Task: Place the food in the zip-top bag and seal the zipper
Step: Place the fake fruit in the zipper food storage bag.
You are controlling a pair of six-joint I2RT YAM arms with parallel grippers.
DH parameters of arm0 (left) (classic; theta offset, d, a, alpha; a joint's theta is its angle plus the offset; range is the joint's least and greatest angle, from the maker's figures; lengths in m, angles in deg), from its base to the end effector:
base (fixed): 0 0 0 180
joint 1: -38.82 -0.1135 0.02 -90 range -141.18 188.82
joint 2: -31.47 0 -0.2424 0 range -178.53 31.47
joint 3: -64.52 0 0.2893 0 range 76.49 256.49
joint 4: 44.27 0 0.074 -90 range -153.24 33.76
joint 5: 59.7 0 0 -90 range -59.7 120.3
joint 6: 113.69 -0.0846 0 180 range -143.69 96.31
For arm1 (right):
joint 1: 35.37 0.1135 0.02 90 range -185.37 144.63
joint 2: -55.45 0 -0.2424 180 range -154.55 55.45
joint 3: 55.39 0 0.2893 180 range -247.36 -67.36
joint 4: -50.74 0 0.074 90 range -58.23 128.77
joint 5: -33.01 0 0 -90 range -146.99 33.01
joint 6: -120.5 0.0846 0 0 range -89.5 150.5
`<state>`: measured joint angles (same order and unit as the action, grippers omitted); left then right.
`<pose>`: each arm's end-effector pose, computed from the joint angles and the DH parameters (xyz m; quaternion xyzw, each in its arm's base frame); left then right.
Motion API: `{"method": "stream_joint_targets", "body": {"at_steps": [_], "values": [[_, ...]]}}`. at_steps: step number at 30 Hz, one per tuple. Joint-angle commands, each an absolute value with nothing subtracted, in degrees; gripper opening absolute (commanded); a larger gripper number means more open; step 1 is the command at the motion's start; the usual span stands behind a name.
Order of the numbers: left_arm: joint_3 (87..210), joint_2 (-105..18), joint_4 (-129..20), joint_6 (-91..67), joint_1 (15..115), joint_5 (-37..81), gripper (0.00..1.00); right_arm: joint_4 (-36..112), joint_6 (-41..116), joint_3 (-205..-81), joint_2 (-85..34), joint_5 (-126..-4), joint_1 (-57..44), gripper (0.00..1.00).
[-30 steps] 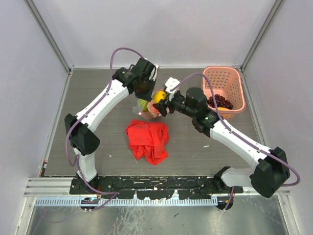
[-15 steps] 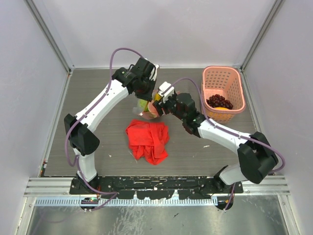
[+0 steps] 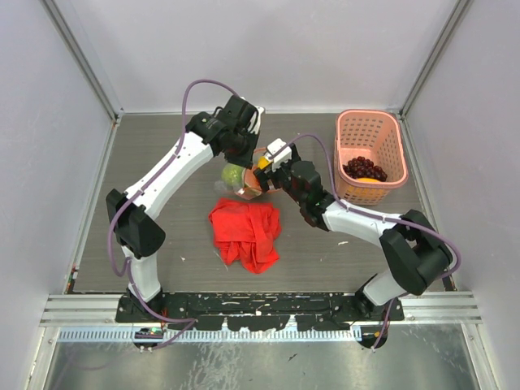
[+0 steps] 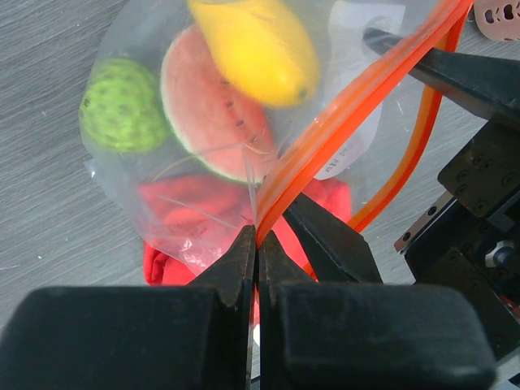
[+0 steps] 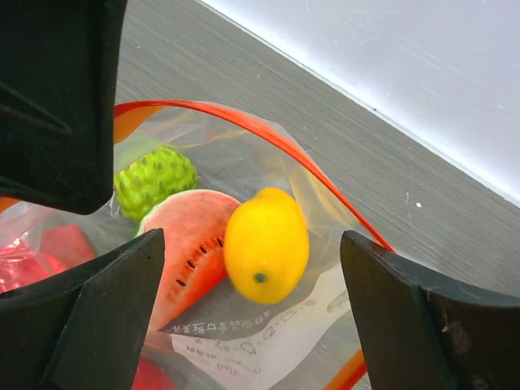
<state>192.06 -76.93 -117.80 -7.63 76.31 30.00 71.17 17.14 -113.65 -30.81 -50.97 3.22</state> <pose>0.3664 -0.2816 0.3094 0.1778 0.9353 -0.1400 0.2719 0.3310 0.2528 0.1987 -0.2979 0.6905 0.1052 0.6507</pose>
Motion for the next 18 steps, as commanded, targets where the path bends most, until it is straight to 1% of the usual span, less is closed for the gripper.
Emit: {"method": "stream_joint_targets", "body": {"at_steps": [1, 6, 12, 18], "values": [[193.18, -72.69, -116.89, -7.41, 76.24, 29.38, 0.00, 75.66, 18.22, -114.36, -29.64, -49.32, 3.48, 0.93], [193.19, -72.84, -116.84, -7.41, 76.26, 29.35, 0.00, 70.42, 20.54, -115.33, -24.25, -50.47, 3.50, 0.93], [193.30, -72.96, -116.88, -7.34, 76.21, 29.24, 0.00, 59.98, 24.20, -117.79, -18.77, -50.49, 3.48, 0.93], [193.22, -72.77, -117.22, -7.51, 76.25, 29.75, 0.00, 45.29, 26.07, -122.35, -15.04, -47.83, 2.54, 0.94]]}}
